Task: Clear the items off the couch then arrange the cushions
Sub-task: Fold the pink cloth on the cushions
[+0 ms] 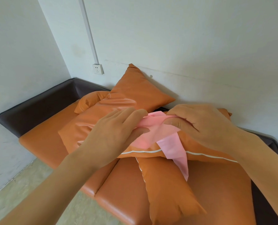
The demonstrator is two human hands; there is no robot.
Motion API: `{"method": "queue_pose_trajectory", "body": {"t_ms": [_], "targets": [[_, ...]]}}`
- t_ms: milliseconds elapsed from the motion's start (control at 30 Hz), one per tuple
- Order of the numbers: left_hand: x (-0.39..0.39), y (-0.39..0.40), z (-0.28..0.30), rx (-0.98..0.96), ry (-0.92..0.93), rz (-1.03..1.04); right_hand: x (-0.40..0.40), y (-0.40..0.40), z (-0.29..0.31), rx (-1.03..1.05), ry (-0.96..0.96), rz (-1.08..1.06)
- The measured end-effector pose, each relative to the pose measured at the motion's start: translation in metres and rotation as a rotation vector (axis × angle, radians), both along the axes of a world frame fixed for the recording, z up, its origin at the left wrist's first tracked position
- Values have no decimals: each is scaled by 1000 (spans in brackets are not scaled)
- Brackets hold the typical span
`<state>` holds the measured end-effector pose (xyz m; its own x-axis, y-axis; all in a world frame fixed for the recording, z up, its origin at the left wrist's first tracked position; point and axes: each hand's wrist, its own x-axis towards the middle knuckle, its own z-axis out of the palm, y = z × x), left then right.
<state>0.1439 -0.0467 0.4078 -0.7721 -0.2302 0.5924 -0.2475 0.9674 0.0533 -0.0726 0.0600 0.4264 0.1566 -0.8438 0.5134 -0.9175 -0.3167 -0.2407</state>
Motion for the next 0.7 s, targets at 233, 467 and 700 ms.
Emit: {"method": "queue_pose_trajectory", "body": {"t_ms": [233, 467, 700], "targets": [[5, 15, 6, -47, -12, 3, -2, 13, 1, 100, -83, -30], [6, 18, 7, -98, -11, 6, -4, 15, -1, 133, -48, 55], [6, 13, 8, -32, -74, -14, -3, 11, 0, 261, -63, 63]]}}
